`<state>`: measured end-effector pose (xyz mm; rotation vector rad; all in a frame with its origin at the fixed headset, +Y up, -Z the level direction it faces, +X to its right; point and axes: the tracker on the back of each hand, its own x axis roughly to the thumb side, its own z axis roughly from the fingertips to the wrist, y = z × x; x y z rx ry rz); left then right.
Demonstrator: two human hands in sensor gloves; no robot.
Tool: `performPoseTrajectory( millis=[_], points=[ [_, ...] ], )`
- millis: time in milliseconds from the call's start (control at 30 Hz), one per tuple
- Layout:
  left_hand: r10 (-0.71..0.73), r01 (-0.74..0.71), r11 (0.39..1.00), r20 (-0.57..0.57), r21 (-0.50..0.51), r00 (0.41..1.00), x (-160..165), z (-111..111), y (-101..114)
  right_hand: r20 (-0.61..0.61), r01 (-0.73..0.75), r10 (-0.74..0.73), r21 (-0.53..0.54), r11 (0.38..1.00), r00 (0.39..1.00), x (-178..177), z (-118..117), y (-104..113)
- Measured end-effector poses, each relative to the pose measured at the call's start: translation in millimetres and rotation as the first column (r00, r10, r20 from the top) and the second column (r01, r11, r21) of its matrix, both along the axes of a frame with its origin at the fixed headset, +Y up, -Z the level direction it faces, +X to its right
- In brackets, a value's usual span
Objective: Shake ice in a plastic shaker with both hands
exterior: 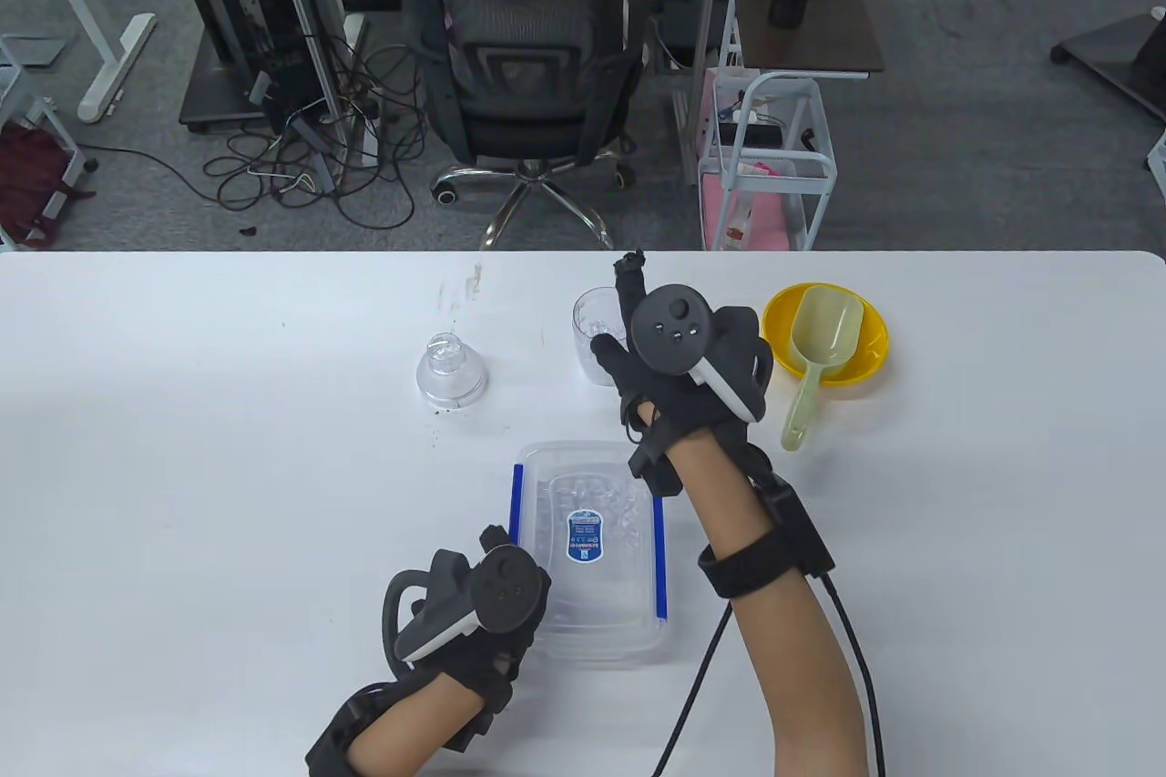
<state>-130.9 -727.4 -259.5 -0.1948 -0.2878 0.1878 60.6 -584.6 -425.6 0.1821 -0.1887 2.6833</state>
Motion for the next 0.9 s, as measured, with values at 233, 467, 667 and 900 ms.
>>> performPoseTrajectory(
  millis=[233,467,667,900],
  points=[
    [-0.002,0.002,1.0,0.001,-0.003,1.0,1,0,0,0.052,0.023,-0.014,-0.164,0.986,0.999,1,-60,-62],
    [-0.013,0.013,1.0,0.002,-0.001,1.0,1,0,0,-0.061,0.087,-0.107,-0.266,0.96,0.992,-9,-87,-95],
    [-0.016,0.016,1.0,0.003,0.0,1.0,2,0,0,-0.093,0.005,-0.038,-0.337,0.942,0.995,-16,-98,-104],
    [-0.019,0.019,1.0,0.004,0.004,1.0,2,0,0,-0.065,0.004,-0.025,-0.302,0.953,0.998,-14,-98,-101]
  ],
)
